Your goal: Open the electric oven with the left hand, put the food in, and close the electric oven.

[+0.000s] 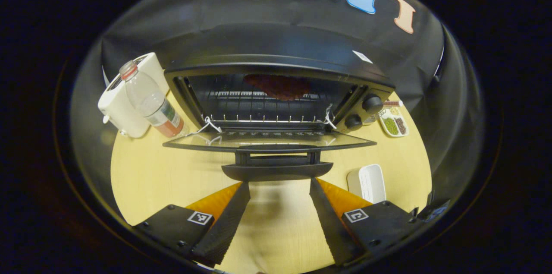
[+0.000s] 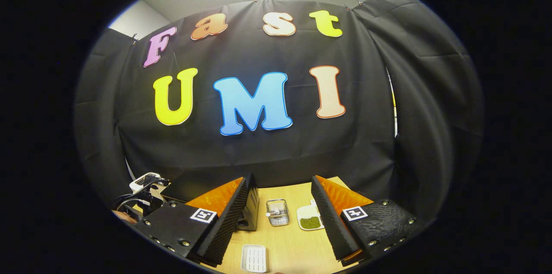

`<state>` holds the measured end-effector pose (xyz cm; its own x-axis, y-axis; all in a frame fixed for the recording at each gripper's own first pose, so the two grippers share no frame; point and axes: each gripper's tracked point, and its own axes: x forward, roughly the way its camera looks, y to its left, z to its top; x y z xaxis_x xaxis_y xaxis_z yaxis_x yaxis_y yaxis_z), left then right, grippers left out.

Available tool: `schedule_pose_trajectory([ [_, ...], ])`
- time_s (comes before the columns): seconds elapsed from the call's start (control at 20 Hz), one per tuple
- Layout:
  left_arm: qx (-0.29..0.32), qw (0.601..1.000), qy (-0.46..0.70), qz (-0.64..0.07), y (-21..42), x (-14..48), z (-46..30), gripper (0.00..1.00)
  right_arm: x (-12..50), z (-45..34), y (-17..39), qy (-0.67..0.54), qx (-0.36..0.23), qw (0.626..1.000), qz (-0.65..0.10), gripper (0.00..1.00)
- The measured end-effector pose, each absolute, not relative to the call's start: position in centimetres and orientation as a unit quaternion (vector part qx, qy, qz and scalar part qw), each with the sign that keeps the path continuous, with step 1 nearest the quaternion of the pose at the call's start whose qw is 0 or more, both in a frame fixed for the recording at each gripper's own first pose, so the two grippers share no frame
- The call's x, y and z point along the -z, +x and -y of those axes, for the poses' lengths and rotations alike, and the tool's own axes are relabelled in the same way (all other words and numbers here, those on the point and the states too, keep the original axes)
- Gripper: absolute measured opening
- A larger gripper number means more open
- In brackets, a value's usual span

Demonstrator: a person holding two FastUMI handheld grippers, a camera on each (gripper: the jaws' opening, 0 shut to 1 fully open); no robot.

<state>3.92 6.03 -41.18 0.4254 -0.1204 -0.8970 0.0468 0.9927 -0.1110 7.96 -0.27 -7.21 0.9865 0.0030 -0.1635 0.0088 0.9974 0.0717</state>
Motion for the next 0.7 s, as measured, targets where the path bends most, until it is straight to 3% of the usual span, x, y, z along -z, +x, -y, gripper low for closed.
schedule_pose_trajectory([
  [0.1, 0.048, 0.848, -0.038, -0.527, 4.6, 40.5, -5.9, 0.99, 7.2, 0.6, 7.8, 0.036, 0.005, 0.996, -0.082, 0.91],
  [0.3, 0.051, 0.858, -0.036, -0.510, 5.3, 39.6, -5.7, 0.95, 7.3, 1.2, 7.5, 0.036, 0.011, 0.996, -0.082, 0.91],
  [0.35, 0.052, 0.861, -0.037, -0.504, 5.8, 39.1, -5.4, 0.99, 7.4, 1.4, 7.4, 0.036, 0.012, 0.996, -0.082, 0.91],
  [0.4, 0.051, 0.867, -0.035, -0.495, 6.1, 38.6, -5.4, 0.98, 7.3, 1.5, 7.2, 0.038, 0.013, 0.996, -0.083, 0.86],
  [0.45, 0.050, 0.873, -0.033, -0.484, 6.5, 38.0, -5.6, 0.98, 7.4, 1.6, 7.2, 0.039, 0.012, 0.996, -0.084, 0.91],
  [0.5, 0.048, 0.879, -0.034, -0.474, 7.0, 37.4, -5.9, 0.95, 7.4, 1.6, 7.1, 0.039, 0.011, 0.996, -0.084, 0.86],
  [0.55, 0.046, 0.884, -0.037, -0.463, 7.3, 36.5, -5.7, 0.98, 7.4, 1.8, 7.1, 0.038, 0.010, 0.996, -0.084, 0.91],
  [0.7, 0.042, 0.907, -0.039, -0.417, 8.1, 32.8, -5.4, 0.95, 7.1, 1.9, 7.0, 0.037, 0.004, 0.996, -0.080, 0.91],
])
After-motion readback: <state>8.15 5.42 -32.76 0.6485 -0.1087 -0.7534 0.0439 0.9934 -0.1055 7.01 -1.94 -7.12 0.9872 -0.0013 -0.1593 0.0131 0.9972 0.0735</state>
